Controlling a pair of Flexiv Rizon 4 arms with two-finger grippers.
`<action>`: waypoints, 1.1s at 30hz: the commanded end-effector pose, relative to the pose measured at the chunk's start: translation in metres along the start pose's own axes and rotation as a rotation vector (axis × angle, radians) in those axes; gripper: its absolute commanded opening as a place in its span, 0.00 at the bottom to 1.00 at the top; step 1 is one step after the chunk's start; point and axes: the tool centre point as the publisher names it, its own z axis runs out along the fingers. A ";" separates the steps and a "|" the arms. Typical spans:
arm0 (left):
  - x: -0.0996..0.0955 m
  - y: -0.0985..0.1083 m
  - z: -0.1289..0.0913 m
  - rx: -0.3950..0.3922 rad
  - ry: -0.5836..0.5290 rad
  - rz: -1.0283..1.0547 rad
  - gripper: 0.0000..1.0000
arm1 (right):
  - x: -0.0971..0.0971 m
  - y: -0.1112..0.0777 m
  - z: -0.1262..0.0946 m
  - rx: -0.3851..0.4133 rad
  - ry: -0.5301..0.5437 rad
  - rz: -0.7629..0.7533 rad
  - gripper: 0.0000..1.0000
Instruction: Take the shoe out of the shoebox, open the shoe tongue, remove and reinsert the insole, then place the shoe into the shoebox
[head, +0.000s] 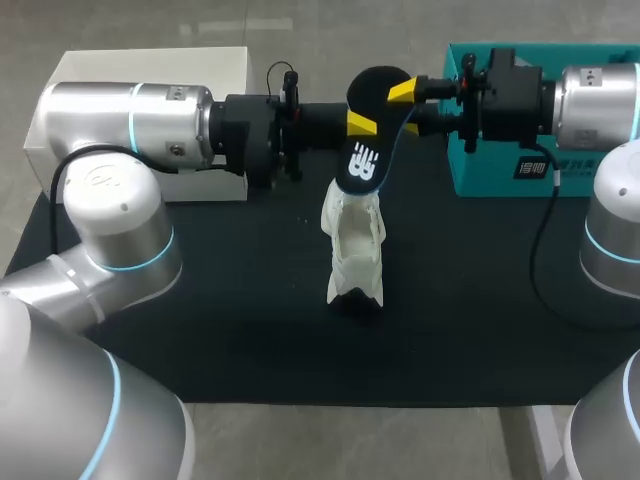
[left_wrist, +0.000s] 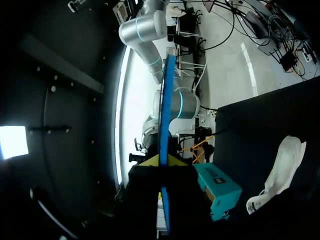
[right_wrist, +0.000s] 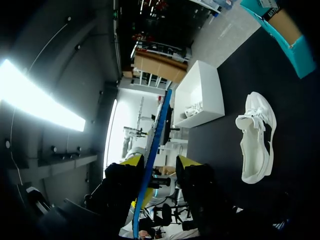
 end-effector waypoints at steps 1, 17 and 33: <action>-0.002 0.007 0.006 0.015 0.004 -0.003 0.00 | 0.000 0.002 0.004 0.004 0.000 -0.003 0.37; 0.003 0.006 0.006 0.003 0.022 -0.030 0.82 | 0.002 0.005 0.004 0.006 -0.002 -0.038 0.00; 0.000 0.013 -0.048 -0.023 0.367 -0.052 1.00 | -0.017 0.007 0.007 0.018 -0.047 -0.040 0.00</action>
